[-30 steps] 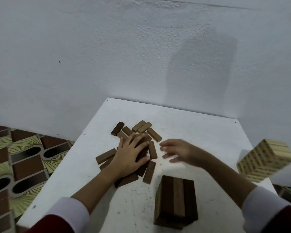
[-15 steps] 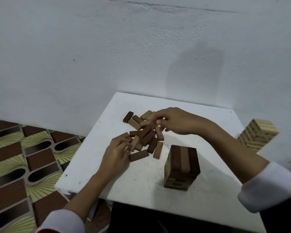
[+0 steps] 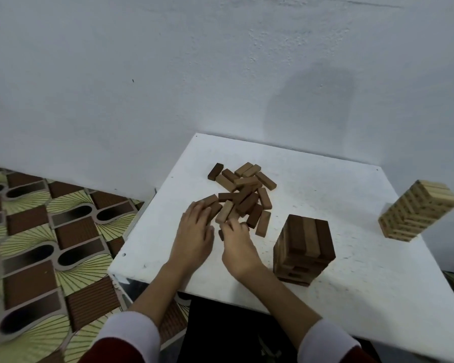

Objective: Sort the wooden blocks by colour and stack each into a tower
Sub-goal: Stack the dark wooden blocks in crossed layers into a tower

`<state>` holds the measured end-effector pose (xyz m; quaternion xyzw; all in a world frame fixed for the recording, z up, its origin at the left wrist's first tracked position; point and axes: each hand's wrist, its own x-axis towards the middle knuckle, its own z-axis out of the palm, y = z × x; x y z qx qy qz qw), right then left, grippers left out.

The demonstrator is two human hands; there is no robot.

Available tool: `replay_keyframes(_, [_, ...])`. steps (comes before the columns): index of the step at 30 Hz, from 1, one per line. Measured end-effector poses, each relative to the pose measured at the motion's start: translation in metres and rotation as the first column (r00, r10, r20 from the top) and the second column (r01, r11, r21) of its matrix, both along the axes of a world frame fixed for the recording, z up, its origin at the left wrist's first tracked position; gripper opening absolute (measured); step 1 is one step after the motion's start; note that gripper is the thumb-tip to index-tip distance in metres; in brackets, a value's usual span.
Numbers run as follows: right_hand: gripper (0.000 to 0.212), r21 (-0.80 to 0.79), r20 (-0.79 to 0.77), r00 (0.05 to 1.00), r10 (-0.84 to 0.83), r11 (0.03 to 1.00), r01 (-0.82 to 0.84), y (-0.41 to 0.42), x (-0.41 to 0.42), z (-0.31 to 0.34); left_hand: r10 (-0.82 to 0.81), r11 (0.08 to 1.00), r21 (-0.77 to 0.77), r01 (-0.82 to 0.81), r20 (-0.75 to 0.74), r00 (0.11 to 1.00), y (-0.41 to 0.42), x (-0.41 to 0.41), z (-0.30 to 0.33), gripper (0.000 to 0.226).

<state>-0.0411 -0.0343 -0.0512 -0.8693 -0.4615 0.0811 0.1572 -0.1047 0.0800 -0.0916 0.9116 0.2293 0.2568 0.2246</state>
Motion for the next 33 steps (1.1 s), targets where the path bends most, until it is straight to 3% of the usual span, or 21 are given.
replay_keyframes(5, [0.047, 0.24, 0.013, 0.998, 0.065, 0.968, -0.066, -0.013, -0.007, -0.027, 0.064, 0.998, -0.011, -0.064, 0.033, 0.997, -0.005, -0.004, 0.001, 0.035])
replay_keyframes(9, [0.053, 0.345, -0.046, 0.995, 0.084, 0.937, -0.063, -0.02, -0.009, -0.028, 0.119, 0.993, -0.013, -0.118, 0.082, 0.989, -0.01, -0.009, 0.005, 0.023])
replay_keyframes(13, [0.066, 0.387, -0.123, 0.992, -0.025, 0.919, 0.071, -0.021, -0.012, -0.031, 0.133, 0.979, -0.172, -0.107, 0.146, 0.98, -0.012, -0.012, 0.008, 0.014])
replay_keyframes(17, [0.064, 0.391, -0.268, 0.961, -0.071, 0.904, 0.176, -0.023, -0.011, -0.031, 0.151, 0.94, -0.334, -0.074, 0.21, 0.966, -0.008, -0.013, 0.009, 0.013])
replay_keyframes(23, [0.065, 0.398, -0.398, 0.916, -0.042, 0.892, 0.214, -0.025, -0.009, -0.025, 0.191, 0.824, -0.567, -0.011, 0.259, 0.947, -0.01, -0.02, 0.018, 0.023])
replay_keyframes(28, [0.076, 0.371, -0.456, 0.89, -0.003, 0.909, 0.193, -0.029, -0.008, -0.024, -0.001, 0.847, -0.527, 0.064, 0.119, 0.993, -0.007, -0.026, 0.022, 0.051])
replay_keyframes(33, [0.073, 0.408, -0.466, 0.885, -0.006, 0.886, 0.22, -0.026, -0.003, -0.029, -0.11, 0.831, -0.533, 0.156, 0.116, 0.987, -0.006, -0.03, 0.025, 0.071])
